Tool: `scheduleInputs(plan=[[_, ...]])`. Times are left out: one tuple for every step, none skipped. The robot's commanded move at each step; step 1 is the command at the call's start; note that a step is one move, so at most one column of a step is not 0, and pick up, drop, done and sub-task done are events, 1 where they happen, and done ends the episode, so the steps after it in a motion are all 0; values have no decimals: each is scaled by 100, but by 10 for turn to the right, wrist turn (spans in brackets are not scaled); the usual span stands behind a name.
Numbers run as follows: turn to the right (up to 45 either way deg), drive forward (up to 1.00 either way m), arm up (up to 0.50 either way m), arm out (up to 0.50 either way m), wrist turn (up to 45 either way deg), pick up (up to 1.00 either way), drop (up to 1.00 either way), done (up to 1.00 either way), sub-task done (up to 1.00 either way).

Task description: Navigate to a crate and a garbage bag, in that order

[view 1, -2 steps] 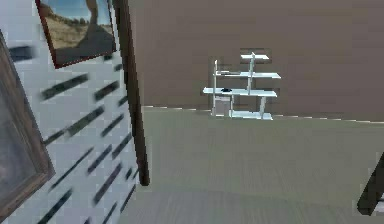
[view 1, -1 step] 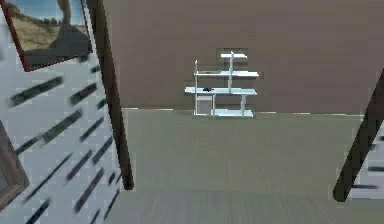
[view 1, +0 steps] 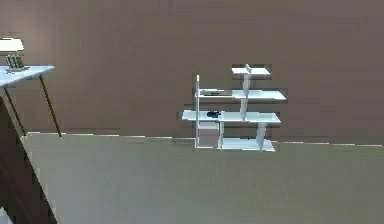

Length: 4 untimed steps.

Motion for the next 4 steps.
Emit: scheduleInputs(plan=[[450, 0, 0, 0, 0, 0, 0, 0, 0], [0, 100, 0, 0, 0, 0, 0, 0, 0], [-60, 0, 0, 0, 0, 0, 0, 0, 0], [0, 10, 0, 0, 0, 0, 0, 0, 0]])
